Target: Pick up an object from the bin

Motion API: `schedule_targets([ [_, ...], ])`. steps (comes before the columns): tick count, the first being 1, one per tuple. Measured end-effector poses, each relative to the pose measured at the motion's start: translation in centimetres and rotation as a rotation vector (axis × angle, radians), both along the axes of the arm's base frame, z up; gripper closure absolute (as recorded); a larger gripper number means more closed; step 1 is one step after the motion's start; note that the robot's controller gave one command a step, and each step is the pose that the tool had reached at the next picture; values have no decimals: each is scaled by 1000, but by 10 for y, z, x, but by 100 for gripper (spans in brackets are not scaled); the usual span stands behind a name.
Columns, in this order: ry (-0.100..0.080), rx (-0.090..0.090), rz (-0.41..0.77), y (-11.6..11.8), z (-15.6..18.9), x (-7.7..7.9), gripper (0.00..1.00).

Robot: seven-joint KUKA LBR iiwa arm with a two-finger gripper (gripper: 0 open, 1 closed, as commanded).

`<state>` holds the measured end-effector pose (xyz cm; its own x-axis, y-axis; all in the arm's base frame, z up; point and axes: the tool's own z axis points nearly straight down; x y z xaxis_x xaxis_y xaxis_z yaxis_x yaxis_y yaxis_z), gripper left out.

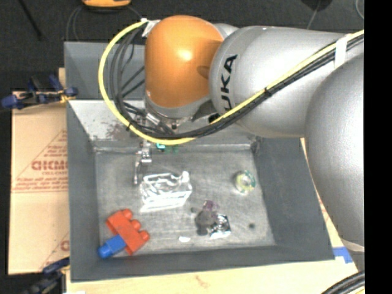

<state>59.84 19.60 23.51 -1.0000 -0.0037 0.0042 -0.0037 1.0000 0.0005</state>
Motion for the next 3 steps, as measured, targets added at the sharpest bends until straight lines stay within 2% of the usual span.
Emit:
schedule_targets([
  [1, -19, 3, 127, -15, -146, -40, 0],
  [2, -41, 5, 330, -5, -148, -52, 0],
  [3, -12, 3, 660, 44, -97, -93, 0],
])
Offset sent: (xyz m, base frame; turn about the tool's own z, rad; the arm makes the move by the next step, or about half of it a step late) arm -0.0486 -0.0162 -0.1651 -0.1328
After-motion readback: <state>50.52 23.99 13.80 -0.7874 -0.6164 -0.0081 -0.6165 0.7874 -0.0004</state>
